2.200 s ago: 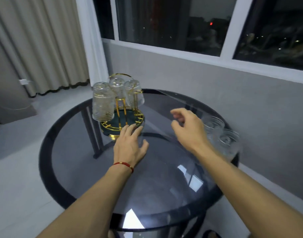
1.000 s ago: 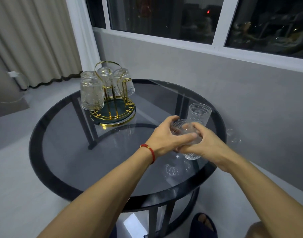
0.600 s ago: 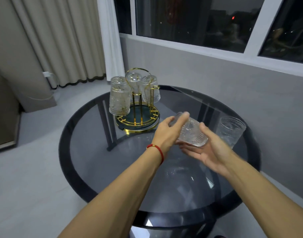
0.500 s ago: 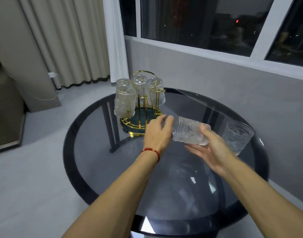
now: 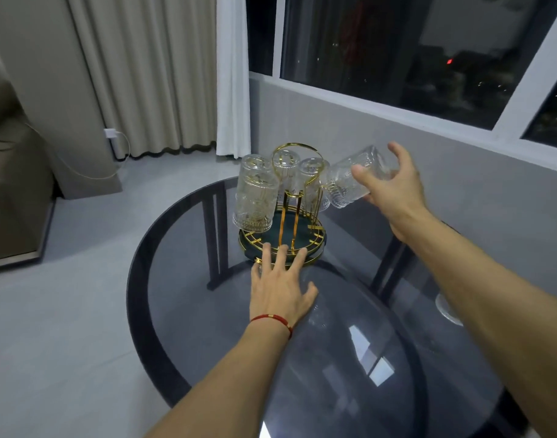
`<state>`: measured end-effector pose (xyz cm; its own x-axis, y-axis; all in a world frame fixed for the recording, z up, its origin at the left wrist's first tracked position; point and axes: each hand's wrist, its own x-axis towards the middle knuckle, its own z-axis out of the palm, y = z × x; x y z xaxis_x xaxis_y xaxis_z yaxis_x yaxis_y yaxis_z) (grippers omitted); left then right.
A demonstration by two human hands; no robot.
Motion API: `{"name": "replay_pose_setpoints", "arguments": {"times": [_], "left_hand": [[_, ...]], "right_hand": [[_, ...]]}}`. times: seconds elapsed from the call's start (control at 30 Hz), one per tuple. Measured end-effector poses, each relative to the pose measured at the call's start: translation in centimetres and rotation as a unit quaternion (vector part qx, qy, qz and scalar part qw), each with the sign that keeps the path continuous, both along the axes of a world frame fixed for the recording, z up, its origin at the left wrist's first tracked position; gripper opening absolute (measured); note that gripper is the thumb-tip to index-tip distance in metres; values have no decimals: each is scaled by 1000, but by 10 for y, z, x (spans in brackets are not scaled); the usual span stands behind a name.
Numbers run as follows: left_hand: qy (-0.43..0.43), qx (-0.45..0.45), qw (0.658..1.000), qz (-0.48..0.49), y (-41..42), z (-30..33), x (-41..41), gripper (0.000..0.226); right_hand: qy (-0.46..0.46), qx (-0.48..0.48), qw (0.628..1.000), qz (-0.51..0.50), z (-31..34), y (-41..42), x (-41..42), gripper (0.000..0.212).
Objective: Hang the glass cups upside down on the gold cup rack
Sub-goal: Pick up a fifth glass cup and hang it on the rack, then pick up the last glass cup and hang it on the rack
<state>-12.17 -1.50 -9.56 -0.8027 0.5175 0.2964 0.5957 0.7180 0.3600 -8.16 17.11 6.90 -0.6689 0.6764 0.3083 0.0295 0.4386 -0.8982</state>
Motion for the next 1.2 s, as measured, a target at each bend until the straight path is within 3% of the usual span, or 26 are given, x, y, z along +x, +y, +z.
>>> {"name": "replay_pose_setpoints", "arguments": {"times": [0.17, 0.6, 0.9, 1.03, 1.2], "left_hand": [[2, -5, 1000, 4, 1, 0, 1, 69], [5, -8, 1000, 1, 2, 0, -1, 70], [8, -11, 1000, 8, 3, -1, -1, 71], [13, -18, 1000, 8, 2, 1, -1, 71], [-5, -54, 998, 6, 4, 4, 5, 72]], "right_hand": [[-31, 116, 993, 5, -13, -25, -7, 85], [-106, 177, 978, 29, -29, -33, -37, 96], [-130, 225, 965, 39, -49, -26, -38, 88], [-166, 247, 951, 76, -54, -28, -22, 101], [-179, 285, 938, 81, -69, -26, 38, 94]]}}
